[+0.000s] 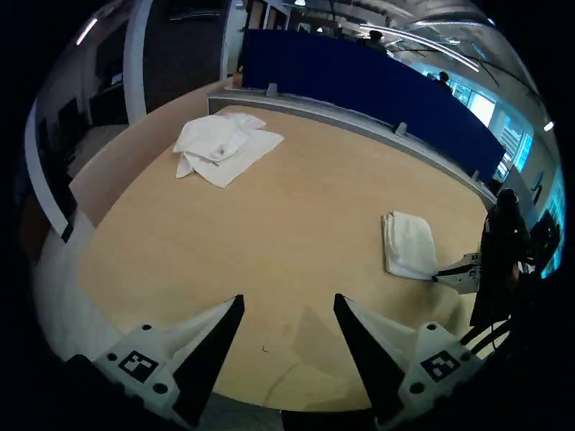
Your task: Fold towel
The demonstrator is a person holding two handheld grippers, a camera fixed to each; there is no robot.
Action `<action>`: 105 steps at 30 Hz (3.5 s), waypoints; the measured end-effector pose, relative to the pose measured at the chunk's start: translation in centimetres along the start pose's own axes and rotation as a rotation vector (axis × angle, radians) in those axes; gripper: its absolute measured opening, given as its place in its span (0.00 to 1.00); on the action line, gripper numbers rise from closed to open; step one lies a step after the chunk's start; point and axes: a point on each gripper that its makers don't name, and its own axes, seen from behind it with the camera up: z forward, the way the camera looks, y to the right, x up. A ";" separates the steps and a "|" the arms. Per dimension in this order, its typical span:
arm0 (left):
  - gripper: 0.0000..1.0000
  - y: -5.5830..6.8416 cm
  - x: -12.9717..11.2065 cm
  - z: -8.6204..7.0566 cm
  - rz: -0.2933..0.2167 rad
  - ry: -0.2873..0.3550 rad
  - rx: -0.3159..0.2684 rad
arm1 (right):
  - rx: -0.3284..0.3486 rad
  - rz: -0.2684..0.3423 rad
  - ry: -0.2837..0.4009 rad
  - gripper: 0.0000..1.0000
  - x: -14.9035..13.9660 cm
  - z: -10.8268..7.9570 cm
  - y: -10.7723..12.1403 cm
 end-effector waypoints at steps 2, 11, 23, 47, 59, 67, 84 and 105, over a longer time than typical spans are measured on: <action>0.92 0.1 0.1 0.1 0.003 0.001 -0.003 | -0.004 -0.002 0.008 0.06 0.4 -0.3 0.2; 0.92 1.5 1.9 0.6 0.023 0.018 -0.033 | -0.055 -0.034 0.075 0.06 4.9 -3.3 2.1; 0.92 4.4 5.2 0.7 0.062 0.067 -0.089 | -0.123 -0.109 0.159 0.05 11.6 -9.7 4.9; 0.92 8.1 6.7 0.6 0.105 0.083 -0.138 | -0.213 -0.075 0.184 0.05 10.3 -18.1 12.3; 0.92 9.4 6.6 0.8 0.121 0.075 -0.132 | -0.252 -0.034 0.158 0.05 6.6 -21.5 18.3; 0.92 10.0 6.6 0.7 0.128 0.069 -0.119 | -0.294 -0.010 0.122 0.05 3.1 -24.0 23.0; 0.92 11.8 6.9 1.1 0.154 0.058 -0.103 | -0.375 0.048 0.055 0.05 -3.2 -27.5 31.4; 0.92 13.1 6.9 0.8 0.176 0.054 -0.116 | -0.419 0.116 0.001 0.05 -9.1 -29.6 33.7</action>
